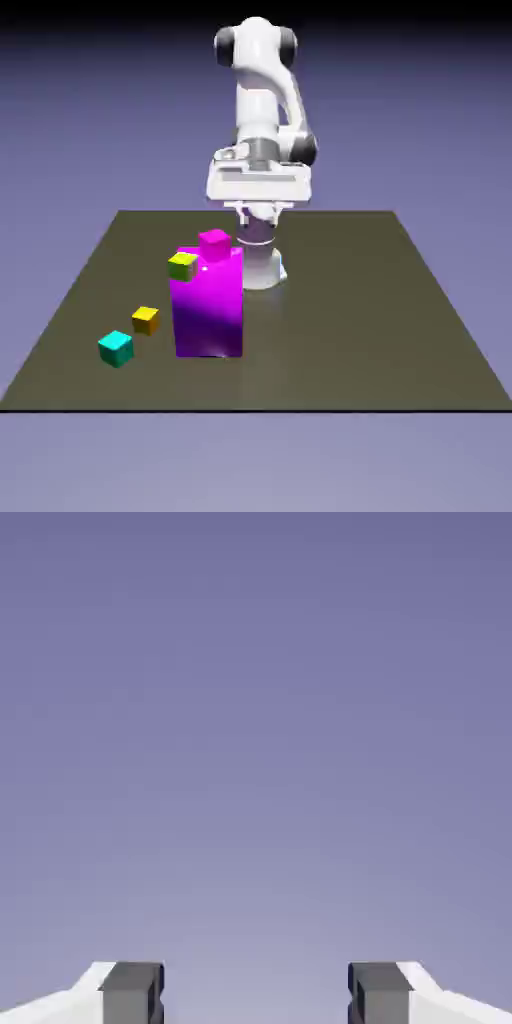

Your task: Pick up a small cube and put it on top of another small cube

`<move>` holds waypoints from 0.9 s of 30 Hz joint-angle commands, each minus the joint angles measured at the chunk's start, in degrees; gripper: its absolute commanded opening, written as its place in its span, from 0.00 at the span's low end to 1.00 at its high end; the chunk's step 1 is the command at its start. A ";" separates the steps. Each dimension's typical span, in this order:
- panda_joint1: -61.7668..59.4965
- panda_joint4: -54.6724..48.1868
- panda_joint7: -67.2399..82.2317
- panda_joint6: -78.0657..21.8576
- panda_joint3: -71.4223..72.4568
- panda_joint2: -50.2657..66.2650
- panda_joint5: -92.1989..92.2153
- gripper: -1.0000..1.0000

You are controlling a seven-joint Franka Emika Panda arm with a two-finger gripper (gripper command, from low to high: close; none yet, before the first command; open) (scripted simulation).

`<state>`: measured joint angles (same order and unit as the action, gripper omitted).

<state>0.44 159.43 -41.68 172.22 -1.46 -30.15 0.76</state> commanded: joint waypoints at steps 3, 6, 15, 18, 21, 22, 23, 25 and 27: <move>-0.62 -3.90 1.93 -4.46 -3.64 6.23 1.88 0.50; -1.25 -7.80 3.85 -8.91 -7.27 12.46 3.76 0.50; -3.12 -19.49 9.62 -22.27 -18.18 31.15 9.41 0.50; -3.75 -23.39 11.55 -26.72 -21.82 37.38 11.29 0.50; -4.37 -27.29 13.47 -31.18 -25.46 43.61 13.17 0.50; -4.58 -28.59 14.11 -32.66 -26.67 45.69 13.80 0.50; -4.79 -29.89 14.76 -34.15 -27.88 47.76 14.42 0.50; -5.20 -32.49 16.04 -37.12 -30.30 51.91 15.68 0.50; -5.62 -35.08 17.32 -40.08 -32.73 56.07 16.93 0.50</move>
<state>-5.18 124.35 -24.36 132.13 -34.19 25.91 17.69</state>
